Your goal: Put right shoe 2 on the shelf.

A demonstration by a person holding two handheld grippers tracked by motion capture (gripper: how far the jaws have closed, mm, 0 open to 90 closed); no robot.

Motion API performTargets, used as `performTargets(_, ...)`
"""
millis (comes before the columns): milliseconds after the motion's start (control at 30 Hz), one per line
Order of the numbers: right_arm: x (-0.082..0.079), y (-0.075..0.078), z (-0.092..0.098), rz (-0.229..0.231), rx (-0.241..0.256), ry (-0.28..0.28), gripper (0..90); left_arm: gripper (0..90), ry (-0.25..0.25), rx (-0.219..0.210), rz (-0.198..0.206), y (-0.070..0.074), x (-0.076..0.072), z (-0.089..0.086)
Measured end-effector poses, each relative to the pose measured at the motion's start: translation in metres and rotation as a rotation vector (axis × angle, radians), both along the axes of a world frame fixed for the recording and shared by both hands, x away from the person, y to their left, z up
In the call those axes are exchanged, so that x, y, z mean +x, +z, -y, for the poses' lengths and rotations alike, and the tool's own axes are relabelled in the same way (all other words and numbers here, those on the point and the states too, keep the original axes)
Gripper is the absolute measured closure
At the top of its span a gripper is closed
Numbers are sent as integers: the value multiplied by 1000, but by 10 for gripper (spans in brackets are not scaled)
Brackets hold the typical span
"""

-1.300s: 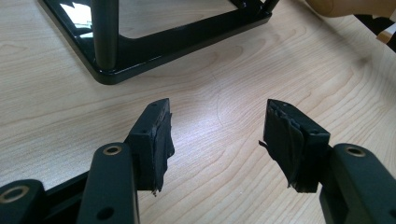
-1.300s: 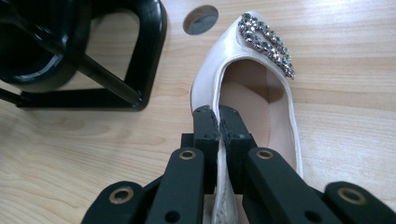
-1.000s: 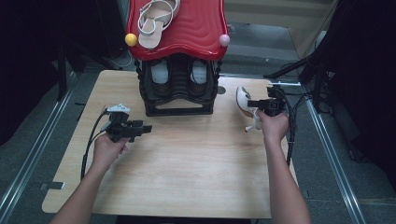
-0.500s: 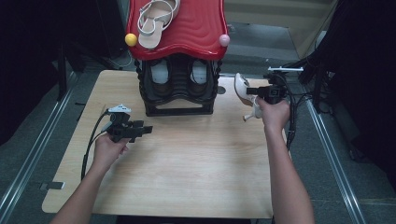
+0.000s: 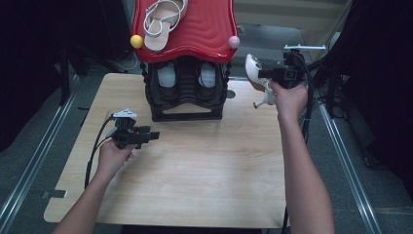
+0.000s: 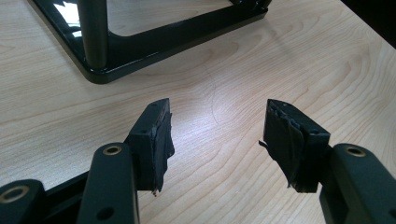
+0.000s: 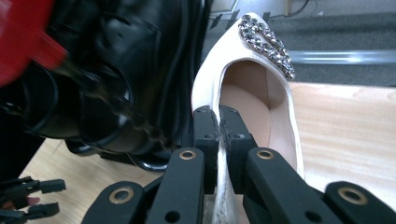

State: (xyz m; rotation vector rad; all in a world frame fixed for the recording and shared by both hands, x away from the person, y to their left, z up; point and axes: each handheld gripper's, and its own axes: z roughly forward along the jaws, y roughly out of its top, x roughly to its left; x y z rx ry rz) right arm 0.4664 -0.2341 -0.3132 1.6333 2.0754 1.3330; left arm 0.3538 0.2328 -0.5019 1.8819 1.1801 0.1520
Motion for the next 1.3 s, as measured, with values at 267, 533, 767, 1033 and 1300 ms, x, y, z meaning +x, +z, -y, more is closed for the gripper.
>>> performTargets(267, 1, 31, -8, 28, 19, 4, 887, 421, -8, -2, -9, 0, 0, 2)
performTargets(533, 3, 73, -19, 88, 13, 7, 888, 419, -14, -20, -13, 0, 0, 4)
performTargets(767, 8, 105, -31, 114, 24, 16, 888, 418, -32, -3, -7, -1, -2, 11)
performTargets(1033, 10, 140, -48, 153, 17, 18, 888, 418, -41, 10, -9, -2, -3, 14)
performTargets(1300, 15, 171, -74, 209, 24, 52, 888, 418, -54, 3, -10, -2, -3, 17)
